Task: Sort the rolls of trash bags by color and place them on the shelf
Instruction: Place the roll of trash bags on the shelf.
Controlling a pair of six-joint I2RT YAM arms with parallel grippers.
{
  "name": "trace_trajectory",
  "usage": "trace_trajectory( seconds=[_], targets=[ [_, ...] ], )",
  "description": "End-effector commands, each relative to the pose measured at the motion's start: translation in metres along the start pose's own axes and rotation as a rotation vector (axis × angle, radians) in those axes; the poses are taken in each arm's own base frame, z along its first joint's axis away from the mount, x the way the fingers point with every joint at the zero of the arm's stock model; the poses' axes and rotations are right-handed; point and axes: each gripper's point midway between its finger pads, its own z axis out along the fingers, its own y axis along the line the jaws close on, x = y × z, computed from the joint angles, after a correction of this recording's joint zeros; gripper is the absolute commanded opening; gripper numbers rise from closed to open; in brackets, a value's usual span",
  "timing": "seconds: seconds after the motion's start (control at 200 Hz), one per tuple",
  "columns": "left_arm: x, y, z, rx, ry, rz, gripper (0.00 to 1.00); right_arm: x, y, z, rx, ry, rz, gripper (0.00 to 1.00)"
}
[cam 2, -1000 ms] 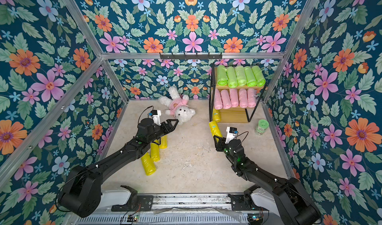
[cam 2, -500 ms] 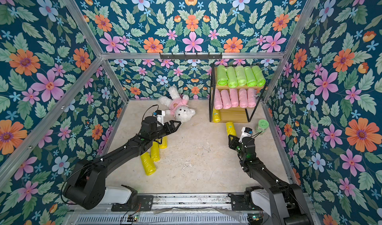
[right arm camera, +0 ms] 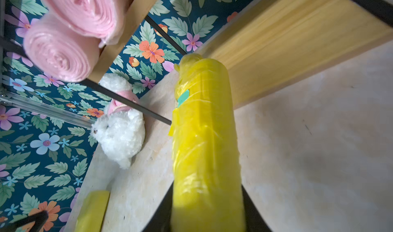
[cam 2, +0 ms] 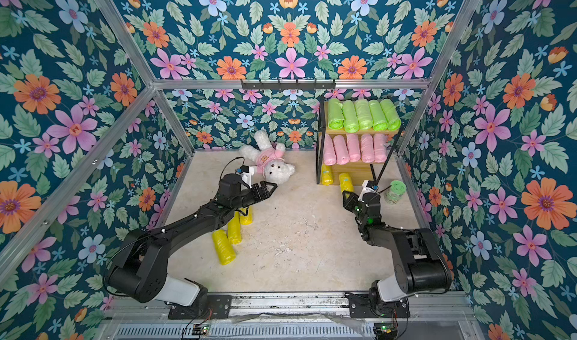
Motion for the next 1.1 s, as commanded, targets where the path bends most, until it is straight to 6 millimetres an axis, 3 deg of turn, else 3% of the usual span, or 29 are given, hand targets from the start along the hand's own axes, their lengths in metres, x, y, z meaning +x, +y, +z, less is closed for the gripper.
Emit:
trace_trajectory(
  seconds=[0.0, 0.17, 0.51, 1.095],
  targets=[
    [-0.004, -0.008, -0.002, 0.028, -0.016, 0.009, 0.83, -0.024, 0.011, 0.016, -0.047, -0.089, 0.009, 0.35],
    [-0.004, -0.008, -0.004, 0.029, -0.014, 0.007, 0.83, -0.021, 0.000, 0.048, -0.044, -0.083, 0.068, 0.35],
    [-0.001, -0.008, -0.004, 0.033, -0.006, 0.004, 0.83, -0.019, -0.010, 0.087, -0.063, -0.076, 0.169, 0.35],
    [-0.002, -0.011, -0.003, 0.046, 0.000, 0.007, 0.83, -0.023, -0.014, 0.122, -0.056, -0.061, 0.215, 0.40]
  ],
)
